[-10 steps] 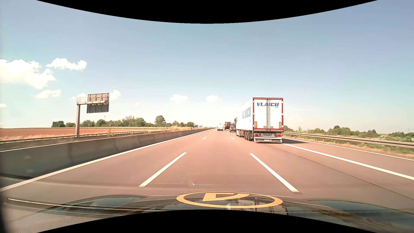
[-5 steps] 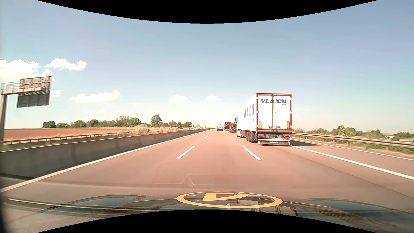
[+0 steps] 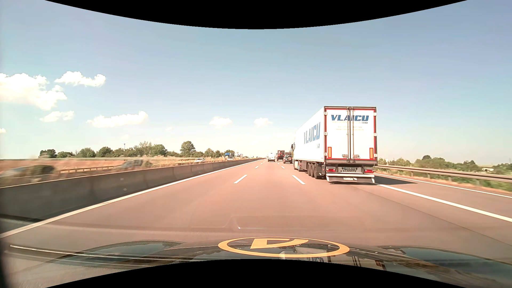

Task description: Follow the waypoints while adhering to traffic rules and regulations

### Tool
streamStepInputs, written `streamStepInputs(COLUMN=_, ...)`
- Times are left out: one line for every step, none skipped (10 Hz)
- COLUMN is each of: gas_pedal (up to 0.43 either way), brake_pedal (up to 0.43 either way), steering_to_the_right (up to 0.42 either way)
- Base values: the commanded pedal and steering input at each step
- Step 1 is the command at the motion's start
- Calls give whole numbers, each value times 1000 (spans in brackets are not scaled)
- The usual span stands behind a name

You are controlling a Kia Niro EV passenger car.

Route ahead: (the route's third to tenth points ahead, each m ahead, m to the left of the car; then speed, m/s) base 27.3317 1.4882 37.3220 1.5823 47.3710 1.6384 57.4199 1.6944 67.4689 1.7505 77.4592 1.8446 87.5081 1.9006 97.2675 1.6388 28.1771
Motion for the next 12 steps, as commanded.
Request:
streamStepInputs(gas_pedal=461, brake_pedal=0, steering_to_the_right=-2)
streamStepInputs(gas_pedal=449, brake_pedal=0, steering_to_the_right=-2)
streamStepInputs(gas_pedal=429, brake_pedal=0, steering_to_the_right=-2)
streamStepInputs(gas_pedal=421, brake_pedal=0, steering_to_the_right=-2)
streamStepInputs(gas_pedal=409, brake_pedal=0, steering_to_the_right=-2)
streamStepInputs(gas_pedal=398, brake_pedal=0, steering_to_the_right=-2)
streamStepInputs(gas_pedal=398, brake_pedal=0, steering_to_the_right=-2)
streamStepInputs(gas_pedal=390, brake_pedal=0, steering_to_the_right=-2)
streamStepInputs(gas_pedal=378, brake_pedal=0, steering_to_the_right=-2)
streamStepInputs(gas_pedal=378, brake_pedal=0, steering_to_the_right=-2)
streamStepInputs(gas_pedal=378, brake_pedal=0, steering_to_the_right=-2)
streamStepInputs(gas_pedal=378, brake_pedal=0, steering_to_the_right=-2)
